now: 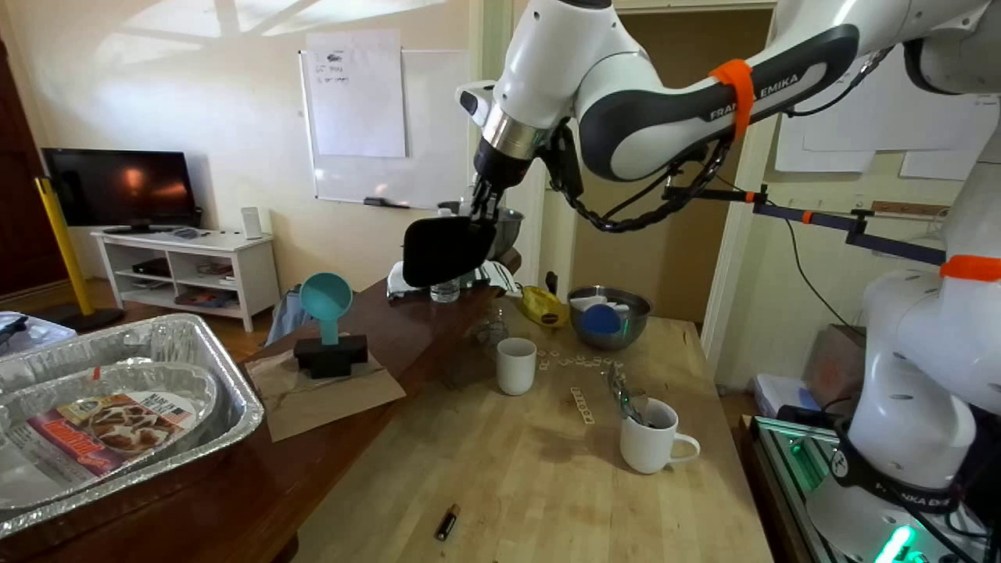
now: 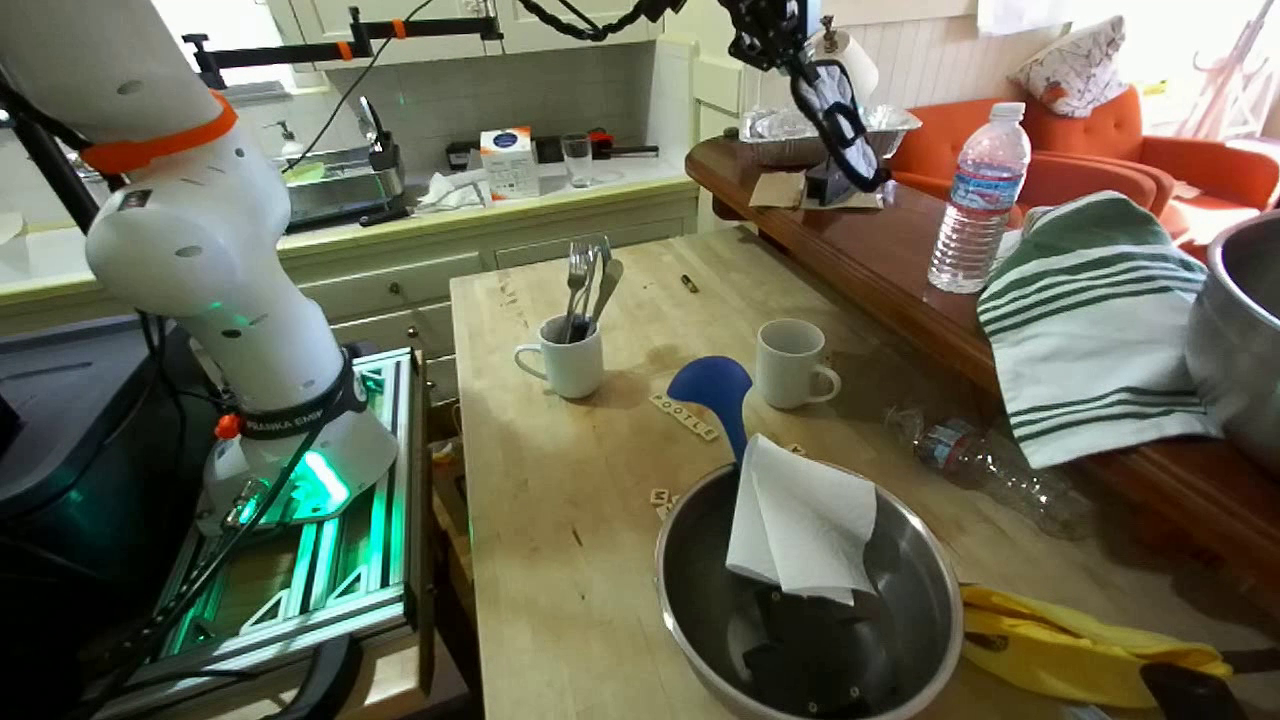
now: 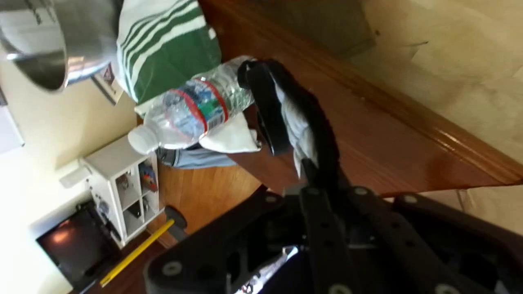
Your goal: Take the black and grey cloth out of the bowl and place it on the countertop.
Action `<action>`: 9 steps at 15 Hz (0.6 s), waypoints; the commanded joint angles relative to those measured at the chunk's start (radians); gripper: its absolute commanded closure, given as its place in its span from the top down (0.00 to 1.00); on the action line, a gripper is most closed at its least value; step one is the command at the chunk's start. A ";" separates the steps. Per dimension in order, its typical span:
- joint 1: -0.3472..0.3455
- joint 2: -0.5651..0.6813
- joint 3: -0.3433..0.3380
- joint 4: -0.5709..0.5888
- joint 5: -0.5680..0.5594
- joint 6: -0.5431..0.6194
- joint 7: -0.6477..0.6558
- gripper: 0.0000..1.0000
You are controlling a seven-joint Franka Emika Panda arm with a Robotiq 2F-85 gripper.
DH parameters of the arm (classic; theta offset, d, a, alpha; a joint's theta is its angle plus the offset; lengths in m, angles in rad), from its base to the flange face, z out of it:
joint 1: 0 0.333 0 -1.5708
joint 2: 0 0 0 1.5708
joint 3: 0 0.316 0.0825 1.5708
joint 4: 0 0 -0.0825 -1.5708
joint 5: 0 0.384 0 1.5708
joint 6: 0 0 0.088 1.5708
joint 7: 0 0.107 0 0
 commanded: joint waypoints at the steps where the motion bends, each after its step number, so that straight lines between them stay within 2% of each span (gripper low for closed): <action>1: -0.001 0.088 -0.020 0.047 -0.191 0.170 0.021 0.02; 3: -0.004 0.124 -0.038 0.047 -0.314 0.305 0.065 0.02; 4: 0.012 0.080 -0.037 0.027 -0.212 0.219 0.020 0.08; 6: 0.010 0.109 -0.048 0.031 -0.269 0.282 0.038 0.08; 8: 0.010 0.118 -0.050 0.038 -0.277 0.287 0.038 0.08; 9: 0.011 0.118 -0.049 0.040 -0.277 0.287 0.038 0.02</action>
